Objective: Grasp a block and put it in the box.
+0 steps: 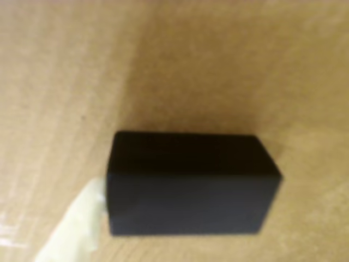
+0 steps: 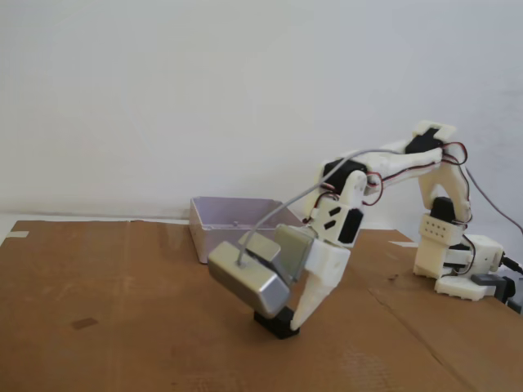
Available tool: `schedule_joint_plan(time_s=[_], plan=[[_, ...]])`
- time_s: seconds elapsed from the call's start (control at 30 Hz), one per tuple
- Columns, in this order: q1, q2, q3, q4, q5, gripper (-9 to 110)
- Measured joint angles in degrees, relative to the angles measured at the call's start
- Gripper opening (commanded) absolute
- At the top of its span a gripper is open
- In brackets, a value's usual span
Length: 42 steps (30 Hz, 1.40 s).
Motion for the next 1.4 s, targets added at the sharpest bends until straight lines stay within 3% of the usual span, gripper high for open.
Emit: schedule_joint_plan(time_s=[1.4], plan=[[0.0,-3.3,-1.5,-2.8,0.0,55]])
